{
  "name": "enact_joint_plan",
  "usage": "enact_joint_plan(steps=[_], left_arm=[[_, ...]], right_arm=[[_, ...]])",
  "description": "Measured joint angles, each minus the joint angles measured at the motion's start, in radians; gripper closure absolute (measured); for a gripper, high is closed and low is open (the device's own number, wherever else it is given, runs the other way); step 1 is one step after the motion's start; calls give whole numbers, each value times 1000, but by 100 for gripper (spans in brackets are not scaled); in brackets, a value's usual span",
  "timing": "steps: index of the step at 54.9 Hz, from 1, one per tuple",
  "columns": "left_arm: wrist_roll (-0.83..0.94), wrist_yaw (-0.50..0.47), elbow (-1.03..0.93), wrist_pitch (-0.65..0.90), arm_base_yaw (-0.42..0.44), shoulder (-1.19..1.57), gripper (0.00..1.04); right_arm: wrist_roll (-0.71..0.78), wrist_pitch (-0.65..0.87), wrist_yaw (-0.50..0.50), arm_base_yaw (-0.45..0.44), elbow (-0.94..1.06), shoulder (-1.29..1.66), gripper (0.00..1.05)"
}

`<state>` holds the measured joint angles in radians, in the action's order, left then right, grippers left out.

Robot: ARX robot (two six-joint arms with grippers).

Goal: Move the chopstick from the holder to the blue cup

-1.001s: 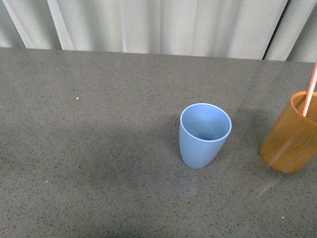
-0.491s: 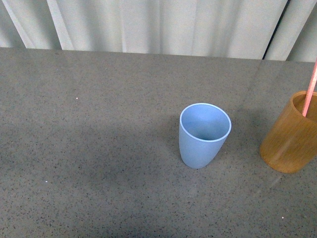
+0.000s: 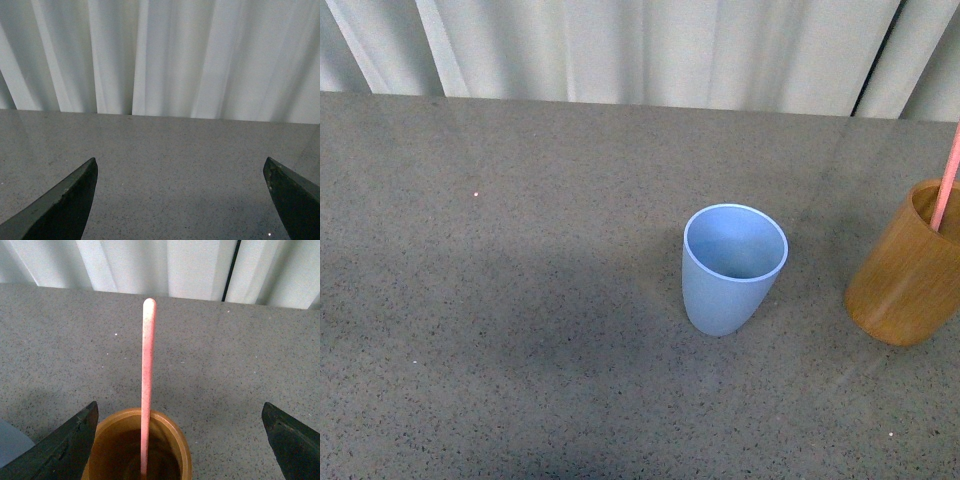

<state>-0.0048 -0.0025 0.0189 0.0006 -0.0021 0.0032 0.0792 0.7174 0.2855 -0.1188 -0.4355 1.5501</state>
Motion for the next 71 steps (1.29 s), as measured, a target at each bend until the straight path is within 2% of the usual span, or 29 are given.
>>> enact_joint_plan(steps=[28, 34, 45, 52, 55, 59, 71], left_arm=[[0, 0, 0, 0, 0, 0, 7], [0, 0, 0, 0, 0, 0, 7], [0, 0, 0, 0, 0, 0, 7], [0, 0, 0, 0, 0, 0, 7], [0, 0, 0, 0, 0, 0, 7], [0, 0, 0, 0, 0, 0, 7], [0, 0, 0, 0, 0, 0, 7]], right_arm=[[-27, 61, -51, 47, -147, 208, 10], [-44, 64, -52, 60, -169, 229, 23], [-81, 90, -61, 91, -207, 275, 57], [-97, 101, -63, 101, -209, 290, 74], [-102, 107, -65, 103, -209, 292, 83], [-109, 111, -66, 103, -208, 290, 101], [-110, 85, -54, 97, -171, 191, 103]])
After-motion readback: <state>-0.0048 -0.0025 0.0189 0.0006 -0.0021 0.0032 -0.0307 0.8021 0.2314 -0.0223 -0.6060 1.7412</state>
